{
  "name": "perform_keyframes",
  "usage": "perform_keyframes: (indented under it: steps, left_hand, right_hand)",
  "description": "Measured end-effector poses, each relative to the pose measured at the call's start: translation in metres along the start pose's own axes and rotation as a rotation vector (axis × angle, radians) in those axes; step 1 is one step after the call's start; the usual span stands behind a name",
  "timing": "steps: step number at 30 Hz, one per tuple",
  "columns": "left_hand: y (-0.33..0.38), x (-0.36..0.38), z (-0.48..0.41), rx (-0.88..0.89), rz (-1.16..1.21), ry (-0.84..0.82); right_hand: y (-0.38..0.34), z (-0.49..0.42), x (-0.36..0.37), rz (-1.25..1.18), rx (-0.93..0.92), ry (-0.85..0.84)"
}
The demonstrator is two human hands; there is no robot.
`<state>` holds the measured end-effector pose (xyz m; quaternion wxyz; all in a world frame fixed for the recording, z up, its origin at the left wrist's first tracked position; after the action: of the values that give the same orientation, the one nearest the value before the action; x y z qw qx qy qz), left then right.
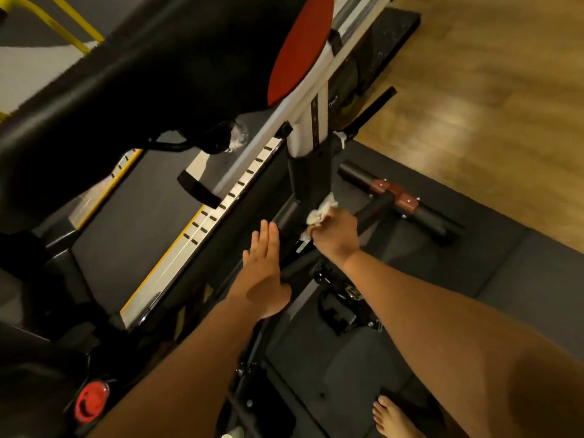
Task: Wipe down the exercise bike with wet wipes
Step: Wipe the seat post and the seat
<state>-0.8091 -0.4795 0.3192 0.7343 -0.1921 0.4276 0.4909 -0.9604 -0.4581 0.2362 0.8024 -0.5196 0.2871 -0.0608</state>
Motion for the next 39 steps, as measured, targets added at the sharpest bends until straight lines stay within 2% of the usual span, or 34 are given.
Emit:
perform_keyframes:
  steps: [2,4,7,9,12,13,17,20,22,25,27,29,32,34,37,39]
  left_hand:
    - [-0.002,0.000,0.000,0.015,-0.005,-0.004]
    - [-0.002,0.002,0.001,0.033,-0.003,0.012]
    - [-0.004,0.005,0.000,0.047,0.012,0.019]
    - [-0.006,0.004,0.000,0.061,0.022,0.016]
    - [-0.007,-0.001,-0.001,0.065,0.034,-0.029]
    - [-0.007,-0.003,-0.002,0.064,0.037,-0.039]
    - [-0.008,-0.006,-0.002,0.067,0.046,-0.063]
    - [-0.008,-0.007,0.000,0.072,0.039,-0.074]
    - [-0.009,-0.009,-0.001,0.076,0.031,-0.092]
    - [-0.007,-0.010,-0.001,0.081,0.046,-0.085]
    - [-0.007,-0.011,-0.001,0.074,0.055,-0.090]
    - [-0.006,-0.011,0.000,0.069,0.076,-0.076]
    - [-0.003,-0.012,0.002,0.060,0.081,-0.067]
    - [-0.002,-0.012,0.003,0.055,0.068,-0.052]
    - [-0.003,-0.014,0.002,0.049,0.093,-0.058]
    - [-0.003,-0.016,0.002,0.056,0.099,-0.060]
  right_hand:
    - [-0.016,-0.002,-0.009,-0.218,-0.004,0.139]
    - [-0.044,-0.007,-0.030,-0.476,-0.093,0.308]
    - [-0.058,-0.009,-0.040,-0.576,-0.217,0.387]
    - [-0.034,-0.006,-0.021,-0.468,-0.135,0.322]
    - [0.009,-0.010,0.006,0.014,0.120,0.105]
    - [0.017,-0.013,0.010,0.078,0.190,0.051]
    - [0.012,-0.012,0.017,-0.106,0.271,-0.035]
    - [0.011,-0.011,0.017,-0.135,0.432,-0.136]
    - [0.013,-0.015,0.013,-0.136,0.503,-0.135]
    - [0.001,-0.030,-0.014,0.064,0.349,-0.042]
    - [-0.023,-0.033,-0.040,0.027,0.240,-0.005]
    - [-0.043,-0.037,-0.067,-0.098,0.124,0.119]
    - [-0.066,-0.024,-0.078,0.058,-0.054,0.262]
    - [-0.068,-0.002,-0.057,0.120,-0.128,0.228]
    - [-0.060,0.019,-0.022,0.167,-0.214,0.068]
    - [-0.063,0.010,-0.033,0.189,-0.191,0.098]
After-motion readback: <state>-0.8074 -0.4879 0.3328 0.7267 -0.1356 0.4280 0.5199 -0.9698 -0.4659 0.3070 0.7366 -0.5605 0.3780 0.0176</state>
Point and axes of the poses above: each hand's wrist, its own z-axis away from the middle knuckle, its own x-axis out of the palm, y = z × x, the point moved 1 cm from there along -z, towards the middle knuckle
